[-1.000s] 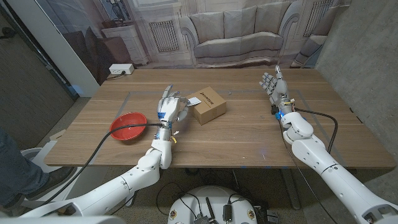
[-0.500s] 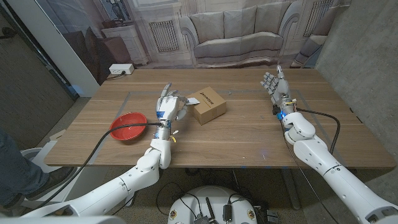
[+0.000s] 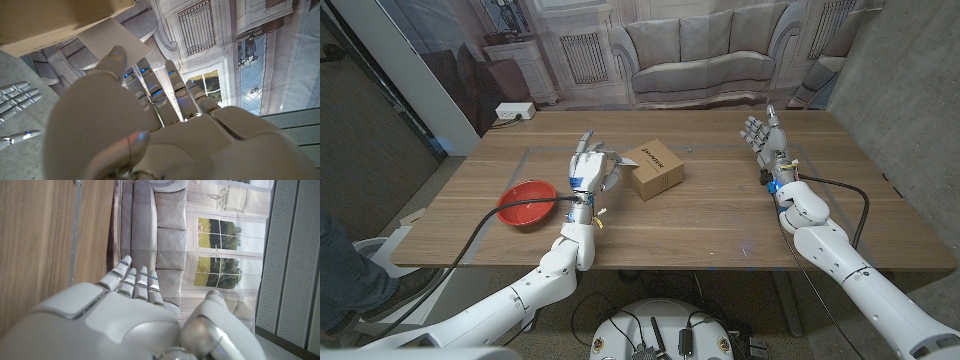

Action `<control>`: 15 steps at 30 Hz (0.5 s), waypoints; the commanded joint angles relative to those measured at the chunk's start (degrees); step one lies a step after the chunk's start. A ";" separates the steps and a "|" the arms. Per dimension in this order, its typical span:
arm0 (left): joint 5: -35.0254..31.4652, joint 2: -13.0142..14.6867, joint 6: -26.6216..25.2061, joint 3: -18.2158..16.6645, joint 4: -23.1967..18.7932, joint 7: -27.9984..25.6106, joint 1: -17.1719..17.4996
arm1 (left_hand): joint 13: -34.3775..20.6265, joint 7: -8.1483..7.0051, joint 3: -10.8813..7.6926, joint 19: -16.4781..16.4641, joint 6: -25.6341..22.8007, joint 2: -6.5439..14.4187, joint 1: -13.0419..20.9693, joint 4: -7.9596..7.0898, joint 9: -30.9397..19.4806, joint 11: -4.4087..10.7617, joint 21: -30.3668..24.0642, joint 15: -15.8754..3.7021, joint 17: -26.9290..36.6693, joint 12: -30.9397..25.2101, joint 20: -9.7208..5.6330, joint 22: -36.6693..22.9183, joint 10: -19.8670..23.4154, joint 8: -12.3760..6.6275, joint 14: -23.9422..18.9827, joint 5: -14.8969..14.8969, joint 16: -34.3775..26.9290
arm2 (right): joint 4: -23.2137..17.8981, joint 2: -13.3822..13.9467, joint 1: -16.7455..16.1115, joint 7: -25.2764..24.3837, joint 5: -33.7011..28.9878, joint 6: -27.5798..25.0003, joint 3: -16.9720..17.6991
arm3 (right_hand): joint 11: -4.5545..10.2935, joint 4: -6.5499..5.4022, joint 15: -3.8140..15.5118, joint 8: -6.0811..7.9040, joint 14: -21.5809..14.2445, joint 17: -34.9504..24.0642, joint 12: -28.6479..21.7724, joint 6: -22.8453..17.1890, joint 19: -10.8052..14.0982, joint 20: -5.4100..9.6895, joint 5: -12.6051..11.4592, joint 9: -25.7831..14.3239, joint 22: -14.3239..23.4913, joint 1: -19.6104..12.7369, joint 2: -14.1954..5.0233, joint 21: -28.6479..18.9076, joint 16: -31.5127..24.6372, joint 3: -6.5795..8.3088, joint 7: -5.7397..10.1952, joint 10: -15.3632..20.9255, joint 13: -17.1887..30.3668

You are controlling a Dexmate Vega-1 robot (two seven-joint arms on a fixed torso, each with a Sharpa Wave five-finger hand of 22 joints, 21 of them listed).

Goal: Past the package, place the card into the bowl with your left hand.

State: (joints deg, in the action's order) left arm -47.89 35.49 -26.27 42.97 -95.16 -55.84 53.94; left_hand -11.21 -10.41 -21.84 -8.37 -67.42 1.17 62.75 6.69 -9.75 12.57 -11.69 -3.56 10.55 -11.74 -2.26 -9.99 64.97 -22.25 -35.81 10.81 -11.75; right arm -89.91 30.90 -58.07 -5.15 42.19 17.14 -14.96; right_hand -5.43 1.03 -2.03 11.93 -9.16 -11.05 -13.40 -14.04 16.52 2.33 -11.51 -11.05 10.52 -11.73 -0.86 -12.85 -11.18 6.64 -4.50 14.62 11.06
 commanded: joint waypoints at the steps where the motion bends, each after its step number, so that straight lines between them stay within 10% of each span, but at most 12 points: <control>1: -0.84 0.22 -1.46 -0.98 -1.73 -0.13 0.57 | -0.10 0.21 -0.72 -0.43 -0.73 -0.29 0.17 -0.03 -0.31 0.02 -0.06 -7.75 0.13 0.35 -2.10 -0.18 0.58 0.27 -0.59 0.34 0.21 | 0.13 -0.03 -0.13 0.18 0.42 -0.17 0.09 | -0.20 0.21 -0.16 -0.22 -0.54 -0.10 -0.04 -0.53 0.64 0.57 -0.13 -0.14 0.16 0.05 -0.21 -0.01 0.00 -0.21 0.12 0.53 0.09; 15: -0.22 1.76 -1.51 -2.65 -5.74 3.28 1.32 | -0.14 0.28 -1.20 -0.54 -0.96 -0.52 0.22 -0.06 -0.36 -0.03 0.06 -7.81 0.10 0.54 -2.42 -0.18 0.90 0.68 -0.62 0.31 0.46 | -0.62 0.12 -0.49 -0.64 0.10 -0.44 0.16 | -0.25 0.25 -0.23 -0.22 -0.53 -0.10 -0.02 -0.60 0.67 0.52 -0.14 -0.14 0.17 0.04 -0.25 0.10 0.03 -0.29 0.06 0.57 0.10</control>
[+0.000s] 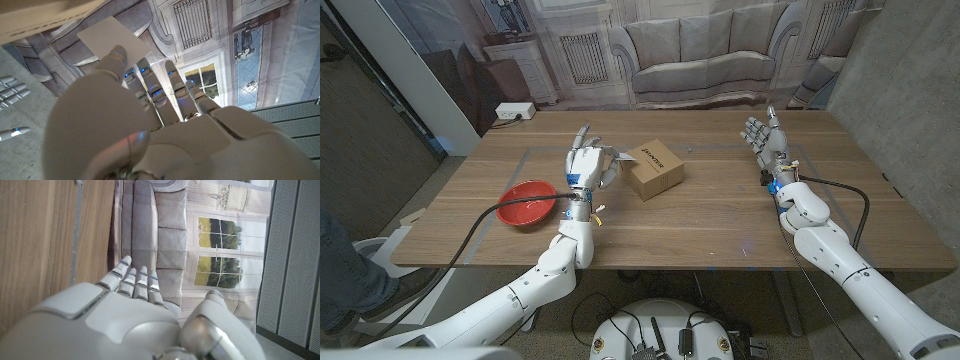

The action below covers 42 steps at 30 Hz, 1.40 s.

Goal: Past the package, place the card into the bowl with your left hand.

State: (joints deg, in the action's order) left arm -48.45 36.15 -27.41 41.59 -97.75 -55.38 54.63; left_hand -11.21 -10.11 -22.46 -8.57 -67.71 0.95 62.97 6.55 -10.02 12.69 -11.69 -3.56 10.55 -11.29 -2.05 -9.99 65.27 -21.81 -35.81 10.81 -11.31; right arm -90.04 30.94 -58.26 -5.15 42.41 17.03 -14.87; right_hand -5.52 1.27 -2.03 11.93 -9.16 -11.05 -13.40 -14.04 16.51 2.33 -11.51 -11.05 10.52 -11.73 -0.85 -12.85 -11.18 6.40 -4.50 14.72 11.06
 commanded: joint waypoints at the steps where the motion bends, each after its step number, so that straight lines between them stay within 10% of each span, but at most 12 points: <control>1: 0.36 1.06 -0.34 -1.42 -3.32 2.73 0.71 | -0.14 -0.03 -0.61 -0.34 -0.73 -0.29 0.00 0.08 -0.08 -0.15 0.07 -7.81 0.10 0.10 -2.70 -0.17 0.60 0.24 -0.63 0.31 0.01 | -0.54 0.04 -0.34 -0.70 -0.02 -0.36 0.12 | -0.14 0.01 -0.21 -0.22 -0.54 -0.10 -0.02 -0.59 0.67 0.52 -0.14 -0.14 0.17 0.04 -0.26 0.10 0.03 -0.05 0.05 0.47 0.09; 42: -3.35 7.29 -6.88 -5.48 -18.90 26.97 2.46 | -0.28 -0.17 -1.81 1.27 -1.07 -0.69 -0.15 -0.12 -0.35 -0.15 0.59 -7.78 0.08 0.28 -3.47 -0.12 0.68 1.04 0.35 0.04 0.37 | -0.48 0.04 -1.30 -0.66 0.21 0.77 0.86 | -0.22 0.10 -0.22 -0.24 -0.56 -0.11 0.06 -0.67 0.74 0.45 -0.15 -0.15 0.19 -0.01 -0.47 0.40 0.07 -0.25 0.10 0.54 0.10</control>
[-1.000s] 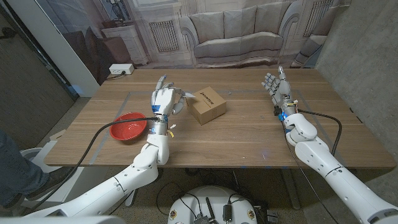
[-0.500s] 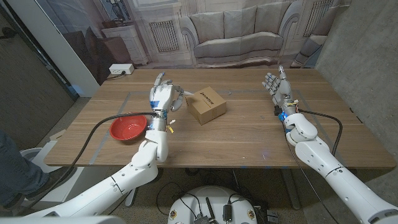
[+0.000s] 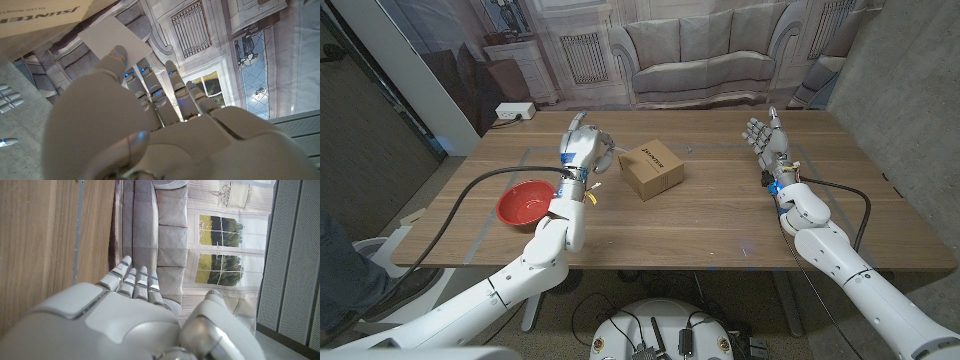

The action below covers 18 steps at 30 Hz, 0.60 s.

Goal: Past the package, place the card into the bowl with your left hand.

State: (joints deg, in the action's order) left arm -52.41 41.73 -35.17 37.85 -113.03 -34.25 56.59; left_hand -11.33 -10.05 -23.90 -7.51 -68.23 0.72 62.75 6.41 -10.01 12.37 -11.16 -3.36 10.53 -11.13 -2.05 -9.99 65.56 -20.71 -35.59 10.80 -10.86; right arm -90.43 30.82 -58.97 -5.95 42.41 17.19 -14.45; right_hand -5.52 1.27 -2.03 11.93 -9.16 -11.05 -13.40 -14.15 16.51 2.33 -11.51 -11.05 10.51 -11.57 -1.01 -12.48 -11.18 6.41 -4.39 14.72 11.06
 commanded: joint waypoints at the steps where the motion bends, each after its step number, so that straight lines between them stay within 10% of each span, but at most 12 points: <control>1: 0.76 1.77 0.91 -1.95 -3.90 6.24 0.61 | -0.16 -0.26 -0.38 0.23 -0.59 -0.48 0.06 0.01 -0.44 0.17 0.07 -7.99 0.11 0.11 -3.43 -0.12 0.43 -0.11 0.15 0.04 -0.07 | -0.21 0.15 -0.66 0.06 0.33 0.55 0.52 | -0.24 0.11 -0.22 -0.25 -0.56 -0.11 0.04 -0.56 0.74 0.44 -0.15 -0.14 0.20 -0.17 -0.32 0.02 0.07 -0.26 0.00 0.59 0.10; 18: -0.14 3.42 -0.74 -3.50 -7.31 14.62 0.68 | -0.24 -0.01 -0.89 0.99 -0.82 -0.75 -0.02 -0.02 -0.34 0.15 0.19 -8.04 0.09 0.03 -4.05 -0.09 0.76 0.02 0.57 0.00 -0.05 | -0.54 0.03 -1.34 -0.11 0.34 1.60 1.11 | -0.12 0.15 -0.18 -0.26 -0.57 -0.11 0.09 -0.58 0.81 0.49 -0.15 -0.14 0.21 -0.19 -0.41 0.11 0.08 -0.35 -0.04 0.57 0.10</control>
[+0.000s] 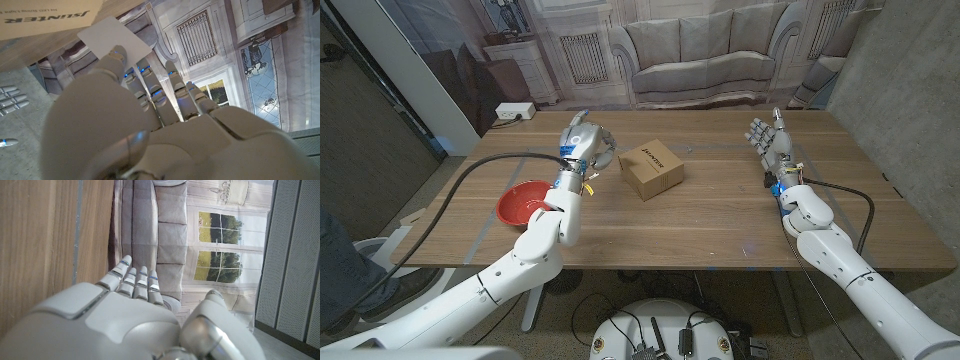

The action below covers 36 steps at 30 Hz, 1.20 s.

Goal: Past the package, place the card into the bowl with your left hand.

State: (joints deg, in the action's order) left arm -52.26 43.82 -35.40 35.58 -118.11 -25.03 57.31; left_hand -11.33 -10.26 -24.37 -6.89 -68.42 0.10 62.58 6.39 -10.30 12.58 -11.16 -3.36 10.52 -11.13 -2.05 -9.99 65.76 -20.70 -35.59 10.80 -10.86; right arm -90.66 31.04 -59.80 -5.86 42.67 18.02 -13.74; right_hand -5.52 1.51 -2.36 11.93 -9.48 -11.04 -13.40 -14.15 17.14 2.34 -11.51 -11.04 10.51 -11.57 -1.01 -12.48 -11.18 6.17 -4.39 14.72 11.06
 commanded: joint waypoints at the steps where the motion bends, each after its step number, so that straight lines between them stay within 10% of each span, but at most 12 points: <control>1: -0.11 1.52 -0.41 -1.43 -2.49 5.87 -0.03 | -0.25 0.20 -0.44 0.41 -0.62 -0.14 0.14 0.00 -0.05 -0.06 0.20 -8.04 0.10 0.03 -4.05 -0.09 0.57 0.03 0.59 0.00 -0.04 | -0.39 -0.16 -0.53 -0.25 0.05 0.78 0.43 | -0.12 -0.09 0.11 -0.26 -0.26 -0.12 0.09 -0.58 0.17 0.49 -0.15 -0.15 0.21 -0.19 -0.41 0.12 0.08 -0.11 -0.04 0.57 0.10; 36: 8.97 6.41 4.16 -7.11 -7.86 14.66 1.11 | -0.47 0.52 -1.37 1.00 -0.75 -0.44 -0.03 -0.10 -0.05 -0.06 0.08 -7.89 0.13 0.04 -3.94 -0.06 0.45 0.53 1.54 -0.08 -0.08 | -0.40 -0.66 0.48 -1.65 -1.13 0.53 0.11 | -0.06 0.01 0.16 -0.29 -0.27 -0.11 0.16 -0.58 0.27 0.48 -0.14 -0.15 0.21 -0.22 -0.48 0.26 0.10 -0.29 -0.07 0.56 0.10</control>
State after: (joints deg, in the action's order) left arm -45.01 48.91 -31.85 29.68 -124.33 -12.37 57.76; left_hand -11.61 -9.82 -25.24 -6.08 -68.82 -0.04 62.45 6.46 -10.20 12.58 -11.16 -3.21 10.52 -11.14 -2.05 -9.86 65.76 -20.25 -34.52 10.80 -10.86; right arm -90.95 30.47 -59.74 -7.06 41.75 19.19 -13.45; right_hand -5.52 1.50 -2.35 11.64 -9.48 -11.04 -13.40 -14.14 17.13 2.34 -11.51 -11.05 10.51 -11.73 -1.16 -12.19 -11.18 6.17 -4.40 14.71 11.06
